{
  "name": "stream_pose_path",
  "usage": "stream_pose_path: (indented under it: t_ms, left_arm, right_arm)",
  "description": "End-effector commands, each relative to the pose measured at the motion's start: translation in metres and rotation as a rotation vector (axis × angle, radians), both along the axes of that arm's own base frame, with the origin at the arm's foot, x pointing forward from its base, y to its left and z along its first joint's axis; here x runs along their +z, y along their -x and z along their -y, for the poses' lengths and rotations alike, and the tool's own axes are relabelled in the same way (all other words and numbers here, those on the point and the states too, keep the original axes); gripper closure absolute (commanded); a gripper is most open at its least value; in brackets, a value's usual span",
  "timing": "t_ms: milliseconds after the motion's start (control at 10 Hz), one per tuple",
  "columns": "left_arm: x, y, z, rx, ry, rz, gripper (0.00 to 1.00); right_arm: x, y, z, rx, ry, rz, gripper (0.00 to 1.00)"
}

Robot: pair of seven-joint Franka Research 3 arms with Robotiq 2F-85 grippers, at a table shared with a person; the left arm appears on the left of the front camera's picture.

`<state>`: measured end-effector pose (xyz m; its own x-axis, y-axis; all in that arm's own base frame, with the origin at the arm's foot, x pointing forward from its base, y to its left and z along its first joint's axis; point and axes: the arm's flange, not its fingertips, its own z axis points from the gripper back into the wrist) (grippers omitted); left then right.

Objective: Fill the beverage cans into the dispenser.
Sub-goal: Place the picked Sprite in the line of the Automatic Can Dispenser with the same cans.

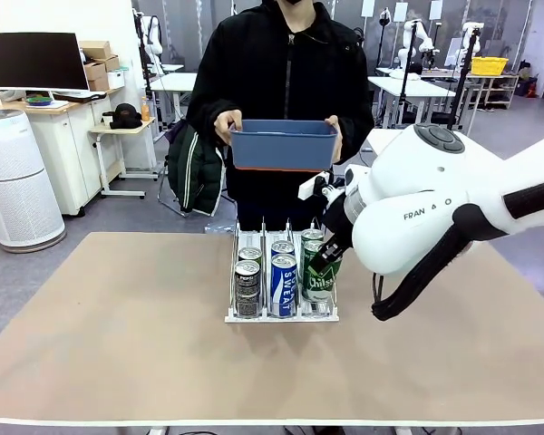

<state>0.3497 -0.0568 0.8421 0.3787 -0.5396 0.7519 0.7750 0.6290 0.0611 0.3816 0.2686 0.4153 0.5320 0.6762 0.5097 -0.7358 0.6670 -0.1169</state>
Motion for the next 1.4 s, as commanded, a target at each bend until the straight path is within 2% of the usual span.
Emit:
stream_pose_path:
  t_ms: [0, 300, 1000, 1300]
  left_arm:
    - [0.001, 0.0, 0.0, 0.002, 0.023, -0.004, 0.0]
    - [0.001, 0.0, 0.0, 0.002, 0.023, -0.004, 0.0]
    - [0.001, 0.0, 0.0, 0.002, 0.023, -0.004, 0.0]
    - [0.001, 0.0, 0.0, 0.002, 0.023, -0.004, 0.0]
  right_arm:
    - [0.006, -0.017, -0.001, -0.028, -0.031, 0.069, 0.42]
    - [-0.001, -0.02, -0.002, -0.032, -0.029, 0.068, 0.42]
    - [-0.033, -0.013, -0.005, -0.001, 0.003, -0.059, 0.42]
    - [-0.03, -0.015, -0.008, 0.001, 0.018, -0.102, 0.12]
